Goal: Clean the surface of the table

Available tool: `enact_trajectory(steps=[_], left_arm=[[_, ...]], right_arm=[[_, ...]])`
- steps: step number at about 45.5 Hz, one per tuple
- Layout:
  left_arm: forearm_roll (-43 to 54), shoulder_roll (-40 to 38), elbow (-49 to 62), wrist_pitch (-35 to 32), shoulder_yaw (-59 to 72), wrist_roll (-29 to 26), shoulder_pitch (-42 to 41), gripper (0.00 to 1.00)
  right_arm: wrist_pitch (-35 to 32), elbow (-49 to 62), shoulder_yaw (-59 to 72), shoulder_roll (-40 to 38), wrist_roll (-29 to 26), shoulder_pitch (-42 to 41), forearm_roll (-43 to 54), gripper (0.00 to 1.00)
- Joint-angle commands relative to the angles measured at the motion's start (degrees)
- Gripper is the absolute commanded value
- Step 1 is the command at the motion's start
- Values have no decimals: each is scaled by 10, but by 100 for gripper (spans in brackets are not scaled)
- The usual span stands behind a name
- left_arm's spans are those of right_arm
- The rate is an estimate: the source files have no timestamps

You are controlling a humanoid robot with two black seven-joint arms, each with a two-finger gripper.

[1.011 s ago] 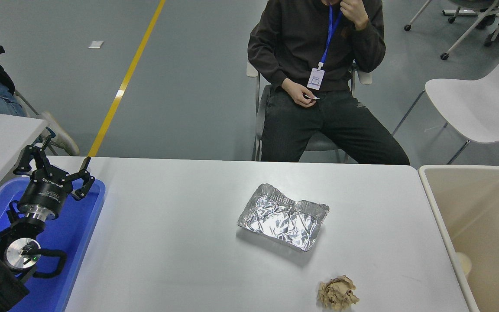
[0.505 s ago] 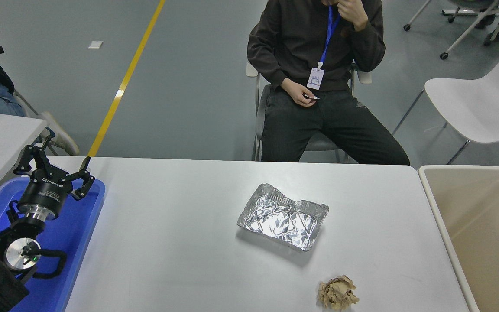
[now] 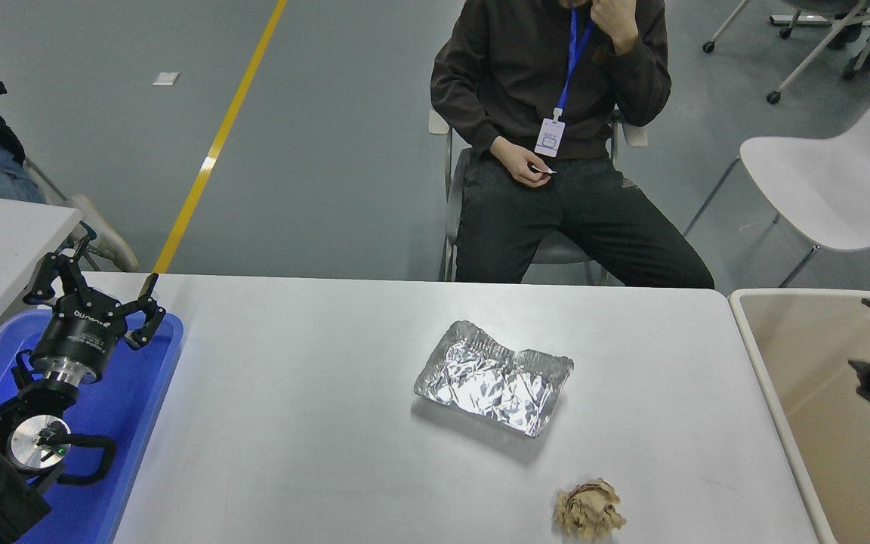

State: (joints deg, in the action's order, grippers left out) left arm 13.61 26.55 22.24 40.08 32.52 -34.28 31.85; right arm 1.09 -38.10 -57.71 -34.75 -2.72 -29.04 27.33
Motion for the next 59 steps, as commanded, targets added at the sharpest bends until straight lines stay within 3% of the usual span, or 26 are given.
enact_trajectory(steps=[1,8,15,18,25,30,37,59], left_arm=[[0,0,0,0,0,0,0,100],[0,0,0,0,0,0,1,100],[0,0,0,0,0,0,1,100],[0,0,0,0,0,0,1,100],[0,0,0,0,0,0,0,100],[0,0,0,0,0,0,1,100],[0,0,0,0,0,0,0,100],[0,1,0,0,0,0,1,100]], right_arm=[[-70,-106,-155,20,0,70,-8,99],[-187,-101,-217,50,1,80,-39,99],[-230,-92,-208,55,38,78,-61,99],[-231,-82,-184,65,82,75,-61,99],[-225,-67,-67,82,250,65,-64,99],[-224,-58,-4,93,306,63,-94,99],[-224,-14,53,131,335,57,-159,99],[-225,44,61,175,352,9,-154,99]])
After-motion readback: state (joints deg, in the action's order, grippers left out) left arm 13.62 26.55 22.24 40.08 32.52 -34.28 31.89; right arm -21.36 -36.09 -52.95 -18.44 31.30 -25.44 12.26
